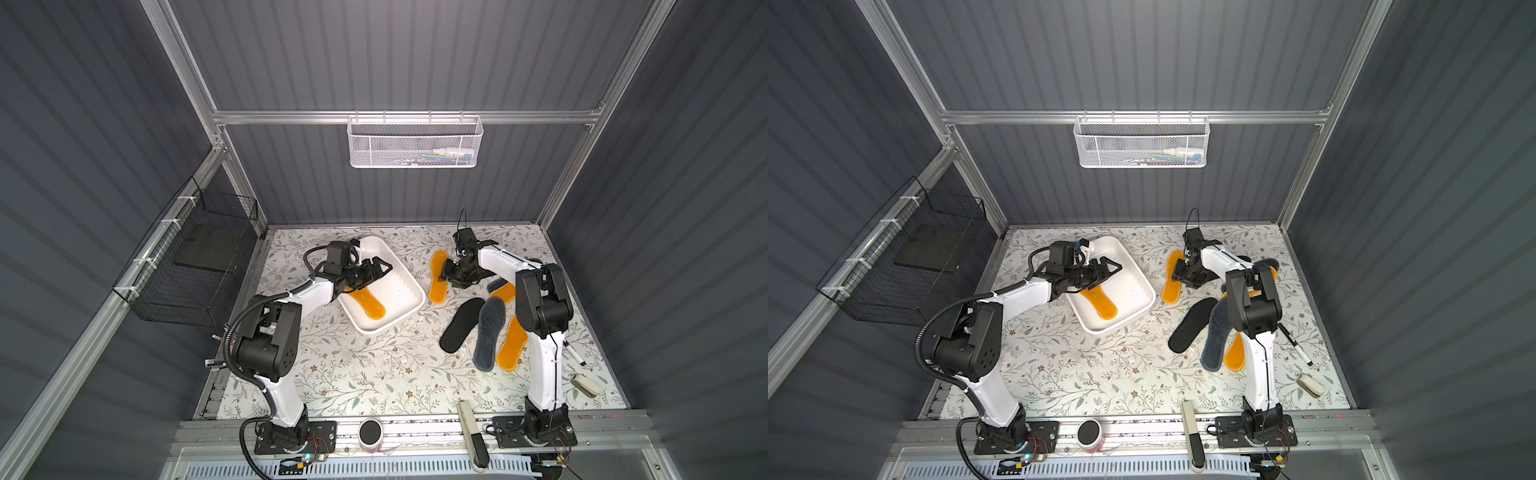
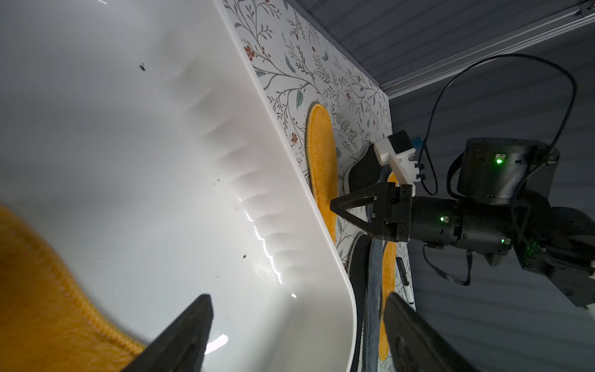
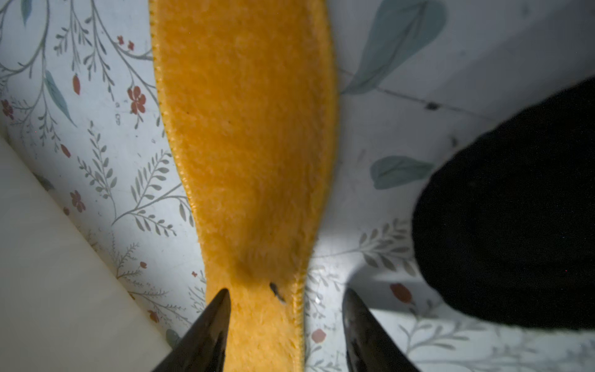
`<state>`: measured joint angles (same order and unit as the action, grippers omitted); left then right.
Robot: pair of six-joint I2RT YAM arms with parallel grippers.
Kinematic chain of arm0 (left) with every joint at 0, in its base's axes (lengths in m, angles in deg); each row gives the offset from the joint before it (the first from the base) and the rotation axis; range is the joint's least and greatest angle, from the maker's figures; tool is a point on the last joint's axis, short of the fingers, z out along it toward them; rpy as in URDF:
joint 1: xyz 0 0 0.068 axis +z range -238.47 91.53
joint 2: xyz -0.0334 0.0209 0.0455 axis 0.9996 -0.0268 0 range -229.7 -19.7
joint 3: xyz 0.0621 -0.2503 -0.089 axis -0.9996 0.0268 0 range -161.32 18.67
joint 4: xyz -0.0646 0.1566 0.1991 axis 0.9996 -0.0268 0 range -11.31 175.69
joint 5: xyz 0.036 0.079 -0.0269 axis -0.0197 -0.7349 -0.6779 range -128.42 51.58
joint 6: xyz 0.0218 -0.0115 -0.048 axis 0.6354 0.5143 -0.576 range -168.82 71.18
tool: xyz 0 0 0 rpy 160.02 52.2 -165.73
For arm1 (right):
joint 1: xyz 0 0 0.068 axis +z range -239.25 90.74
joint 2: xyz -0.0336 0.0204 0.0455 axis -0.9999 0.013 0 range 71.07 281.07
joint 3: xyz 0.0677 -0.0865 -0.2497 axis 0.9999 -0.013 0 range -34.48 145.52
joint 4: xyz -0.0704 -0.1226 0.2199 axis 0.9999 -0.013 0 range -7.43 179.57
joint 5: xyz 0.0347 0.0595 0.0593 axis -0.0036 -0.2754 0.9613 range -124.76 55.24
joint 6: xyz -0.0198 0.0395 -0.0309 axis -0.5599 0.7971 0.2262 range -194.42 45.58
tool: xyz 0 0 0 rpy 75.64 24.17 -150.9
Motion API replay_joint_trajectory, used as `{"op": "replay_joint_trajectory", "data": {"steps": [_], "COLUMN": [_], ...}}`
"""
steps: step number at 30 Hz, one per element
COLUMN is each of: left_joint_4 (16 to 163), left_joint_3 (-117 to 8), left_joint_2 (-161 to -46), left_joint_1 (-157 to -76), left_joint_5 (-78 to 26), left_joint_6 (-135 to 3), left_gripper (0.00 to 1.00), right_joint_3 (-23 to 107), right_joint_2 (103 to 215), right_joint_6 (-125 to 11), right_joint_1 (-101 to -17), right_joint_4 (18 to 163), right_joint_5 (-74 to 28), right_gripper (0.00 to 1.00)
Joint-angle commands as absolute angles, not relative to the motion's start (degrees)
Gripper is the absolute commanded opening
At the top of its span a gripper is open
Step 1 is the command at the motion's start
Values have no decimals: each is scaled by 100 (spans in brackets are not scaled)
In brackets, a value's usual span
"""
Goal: Put the insoles into the storage box
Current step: Pick up the insole from the center of the board.
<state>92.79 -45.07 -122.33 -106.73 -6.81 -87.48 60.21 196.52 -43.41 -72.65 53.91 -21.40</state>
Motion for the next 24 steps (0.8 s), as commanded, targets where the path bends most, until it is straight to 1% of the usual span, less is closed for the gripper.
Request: {"op": "replay_joint_trajectory", "data": {"steps": [1,7,10,15,18,24], "left_joint_4": [9176,9132,9125,9115,9111,9106], "left_joint_3": [-4513,-4529,-4500,-4496,-4496,-4454], "left_joint_2": [-12218,-12215,-12185,-12185,-12183,-12184], "left_joint_1": [-10640,-10638,-10640,-10638,-10640,-10640], "left_joint_5": [-565,-598,-655,-660,-672,-669], "left_joint_6": [-8758,-8754,-8748,-8748,-8749,-8761], "left_gripper": [85,85,85,85,85,85], "right_joint_3": [6240,6414,6406,6142,5883,5453], "right_joint_2": [19756,20021,20130,20101,19941,19556], "right_joint_6": [-4366,-4426,-4433,-4386,-4377,-4421], "right_joint_1": [-7149,-6932,-6830,-6793,-6797,-6826], "right_joint_4": [5153,4767,4574,4603,4868,5556], "right_joint_5": [-2352,-3005,-3353,-3520,-3539,-3239], "right_gripper": [54,49,44,32,20,8]}}
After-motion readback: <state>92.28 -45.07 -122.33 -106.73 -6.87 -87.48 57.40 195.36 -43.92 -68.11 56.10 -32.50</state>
